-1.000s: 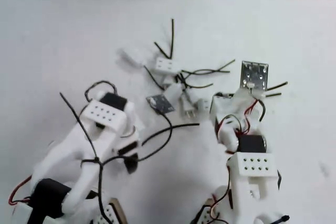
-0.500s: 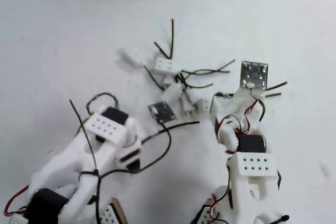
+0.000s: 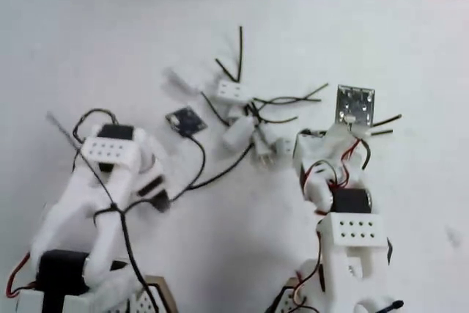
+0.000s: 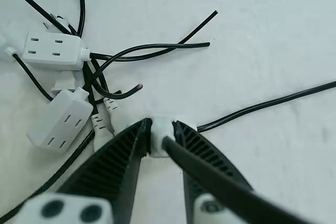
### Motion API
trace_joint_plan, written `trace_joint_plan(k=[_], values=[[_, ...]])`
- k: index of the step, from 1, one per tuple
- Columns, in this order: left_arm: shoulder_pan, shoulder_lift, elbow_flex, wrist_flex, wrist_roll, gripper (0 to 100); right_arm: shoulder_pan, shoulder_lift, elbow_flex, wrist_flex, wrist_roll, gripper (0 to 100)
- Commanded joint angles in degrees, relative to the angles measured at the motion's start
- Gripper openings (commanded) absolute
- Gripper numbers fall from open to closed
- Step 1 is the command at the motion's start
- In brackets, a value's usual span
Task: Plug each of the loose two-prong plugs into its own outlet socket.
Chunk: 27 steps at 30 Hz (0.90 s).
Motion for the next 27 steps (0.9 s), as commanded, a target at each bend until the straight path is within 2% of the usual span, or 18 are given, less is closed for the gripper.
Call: trace_joint_plan(k=[1, 5, 7, 10, 13, 17, 22, 27], values=[[-1.45, -0.40, -4.75, 1.49, -0.88, 26, -0.31, 0.22, -2.73, -1.10, 0.09, 1.7], [-2.24, -0.75, -6.68, 1.85, -0.97, 26, -0.31, 0.22, -2.64, -1.10, 0.09, 1.7], [-1.45, -0.84, -6.95, 4.57, -2.02, 26, -0.40, 0.22, -2.64, -1.10, 0.09, 1.7], [1.54, -0.84, -6.33, 8.44, -9.05, 26, -0.48, 0.22, -2.64, -1.10, 0.09, 1.7], [2.51, -0.48, -5.98, 9.05, -13.89, 26, -0.48, 0.22, -2.64, -1.10, 0.09, 1.7], [2.68, -0.48, -2.46, 3.87, -15.65, 30, -0.40, 0.22, -2.64, -1.10, 0.09, 1.7], [2.33, -0.40, 5.45, -8.18, -15.56, 33, -0.48, 0.22, -2.64, -1.10, 0.09, 1.7], [1.63, -0.31, 6.15, -14.68, -8.09, 33, -0.48, 0.22, -2.64, -1.10, 0.09, 1.7]])
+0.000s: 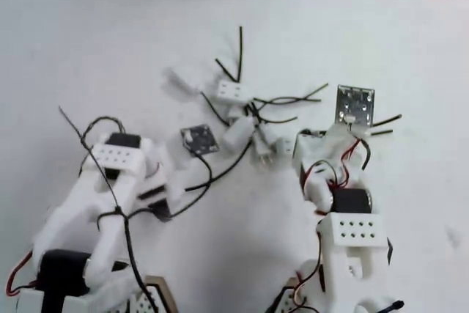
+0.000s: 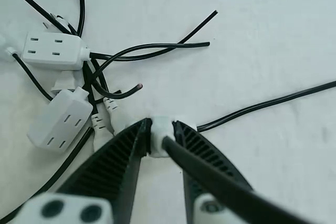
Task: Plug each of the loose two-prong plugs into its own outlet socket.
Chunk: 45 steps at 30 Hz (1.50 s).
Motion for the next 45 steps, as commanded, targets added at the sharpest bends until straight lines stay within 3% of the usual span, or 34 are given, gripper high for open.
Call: trace_joint_plan(k=[1, 7, 13, 18, 26, 38, 45], values=[[-0.31, -0.31, 0.44, -4.40, 5.45, 33, -0.48, 0.22, -2.64, -1.10, 0.09, 1.7], [3.38, -0.48, 4.31, -7.74, 6.77, 17, -0.48, 0.22, -2.64, -1.10, 0.18, 1.7], [10.07, -0.75, 4.13, -5.27, 9.93, 12, -0.48, 0.22, -2.64, -1.10, 0.18, 1.7], [15.34, -0.84, 0.88, -5.19, 19.87, 13, -0.48, 0.22, -2.64, -1.10, 0.18, 1.7], [18.33, -0.31, -7.47, -5.10, 26.64, 13, -0.40, 0.22, -2.64, -1.10, 0.18, 1.7], [18.07, -1.19, -22.77, 10.11, 28.84, 13, -0.22, 0.04, -2.64, -1.10, 0.18, 1.7], [18.07, -13.23, -25.05, 13.98, 28.84, 13, -0.13, -0.22, -2.64, -1.10, 0.18, 1.7]])
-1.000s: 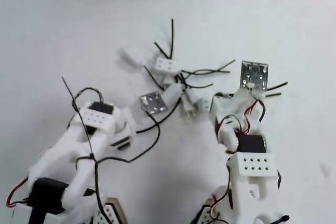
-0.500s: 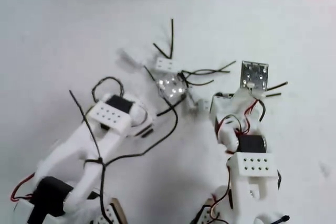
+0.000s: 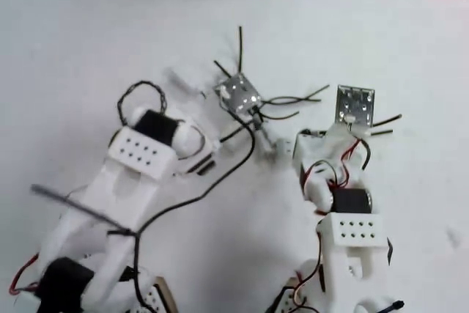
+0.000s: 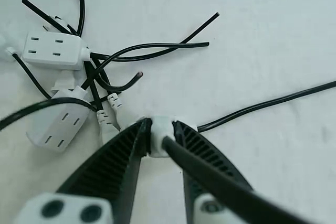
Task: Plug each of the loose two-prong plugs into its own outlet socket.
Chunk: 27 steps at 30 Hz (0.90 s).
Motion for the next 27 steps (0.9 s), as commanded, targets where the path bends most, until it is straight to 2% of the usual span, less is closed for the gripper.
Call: trace_joint_plan(k=[1, 5, 9, 13, 17, 19, 22, 27], values=[[0.40, -7.87, -2.11, 0.62, 0.35, 13, -0.13, -0.22, -2.64, -1.10, 0.18, 1.7], [0.31, -7.78, 0.18, -0.09, 0.26, 13, -0.04, -0.22, -2.73, -1.10, 0.18, 1.7], [0.75, -4.79, 5.01, -5.98, 0.44, 13, 1.27, -0.22, -2.81, -1.10, 0.09, 1.7], [0.84, 2.68, 9.32, -14.59, 0.62, 13, 1.45, -0.31, -2.81, -1.10, 0.09, 1.7], [0.84, 12.79, 9.58, -17.93, 0.18, 14, 1.36, -0.31, -2.81, -1.10, 0.09, 1.7], [0.84, 16.75, 9.58, -18.20, 0.18, 19, 1.36, -0.31, -2.81, -1.10, 0.09, 1.7], [0.31, 18.33, 9.85, -18.02, 1.14, 34, 1.36, -0.31, -2.81, -1.10, 0.09, 1.7], [0.22, 12.97, 9.58, -13.19, 1.49, 35, 1.36, -0.22, -2.81, -1.10, 0.09, 1.7]])
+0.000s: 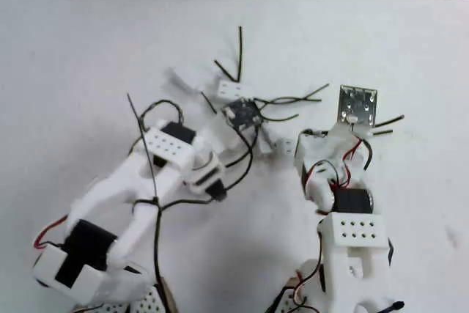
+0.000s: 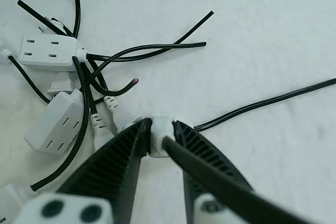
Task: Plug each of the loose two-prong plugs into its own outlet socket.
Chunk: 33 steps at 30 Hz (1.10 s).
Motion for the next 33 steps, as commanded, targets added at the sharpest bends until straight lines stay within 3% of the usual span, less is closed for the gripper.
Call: trace_joint_plan(k=[1, 6, 13, 19, 29, 33], values=[[0.04, -6.11, -0.35, 4.31, 0.00, 35, 0.57, -0.22, -2.81, -1.10, 0.09, 1.7], [-2.77, -18.51, -0.35, 11.60, 0.00, 35, 0.48, -0.22, -2.81, -1.01, 0.09, 1.7], [-15.78, -34.51, 1.85, 17.49, 0.44, 35, -4.09, -0.31, -3.69, 2.33, 0.18, 1.7], [-30.02, -41.98, 11.43, 15.65, 0.53, 35, -13.41, -0.22, -9.14, 10.95, 0.18, 1.7], [-47.69, -46.46, 21.71, 9.23, 3.87, 35, -37.14, 0.31, -7.65, 9.71, 0.09, 1.7], [-50.24, -46.37, 23.65, 9.41, 4.04, 35, -43.56, 1.19, -4.48, 5.41, 0.09, 1.7]])
